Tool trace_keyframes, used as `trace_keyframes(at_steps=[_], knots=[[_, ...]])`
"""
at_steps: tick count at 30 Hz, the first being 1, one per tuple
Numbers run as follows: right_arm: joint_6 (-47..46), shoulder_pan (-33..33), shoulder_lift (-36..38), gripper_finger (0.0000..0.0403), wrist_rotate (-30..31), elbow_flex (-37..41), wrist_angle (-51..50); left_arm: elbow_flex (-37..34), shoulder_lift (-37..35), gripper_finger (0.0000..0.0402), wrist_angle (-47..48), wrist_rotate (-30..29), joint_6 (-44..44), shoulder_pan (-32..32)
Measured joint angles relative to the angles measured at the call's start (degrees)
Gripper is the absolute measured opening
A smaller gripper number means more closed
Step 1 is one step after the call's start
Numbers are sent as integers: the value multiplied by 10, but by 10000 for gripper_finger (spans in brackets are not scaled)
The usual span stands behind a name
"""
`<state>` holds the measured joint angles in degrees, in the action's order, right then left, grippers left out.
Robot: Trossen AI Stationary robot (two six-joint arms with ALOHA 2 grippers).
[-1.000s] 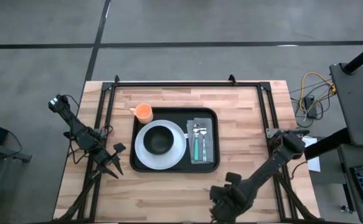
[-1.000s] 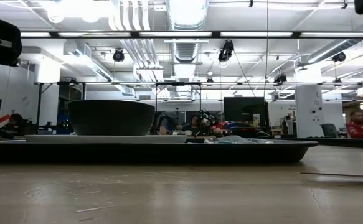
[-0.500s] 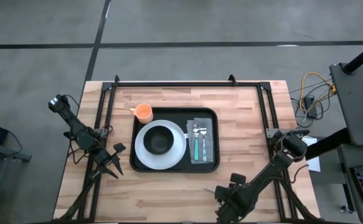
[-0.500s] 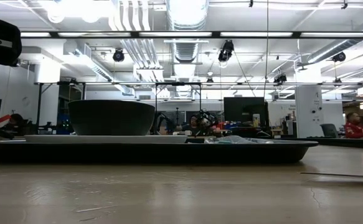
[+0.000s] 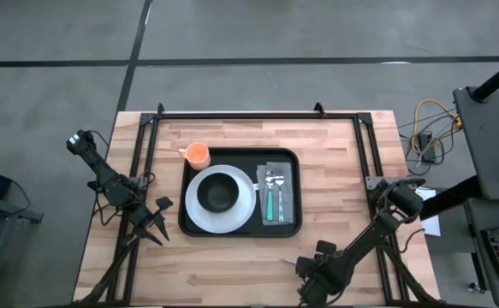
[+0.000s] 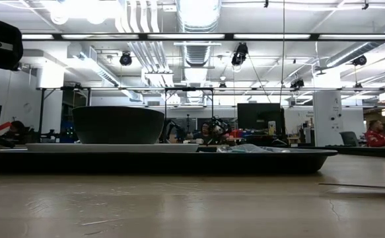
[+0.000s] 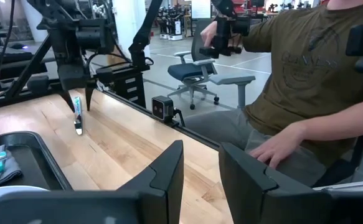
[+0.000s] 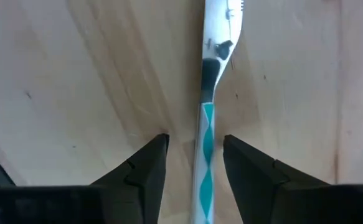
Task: Set up tray
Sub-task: Put the knife on top of the napkin on the right of the fork
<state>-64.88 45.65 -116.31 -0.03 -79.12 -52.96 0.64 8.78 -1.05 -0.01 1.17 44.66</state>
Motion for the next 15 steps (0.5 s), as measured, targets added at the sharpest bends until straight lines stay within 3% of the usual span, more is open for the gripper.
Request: trace_keyframes(at_steps=[10,15], knots=[[-25,0,20,128,-19,64,82,0,0,84,0,0,0,0],[-23,-1,20,92,-46,67,88,0,0,84,0,0,0,0]])
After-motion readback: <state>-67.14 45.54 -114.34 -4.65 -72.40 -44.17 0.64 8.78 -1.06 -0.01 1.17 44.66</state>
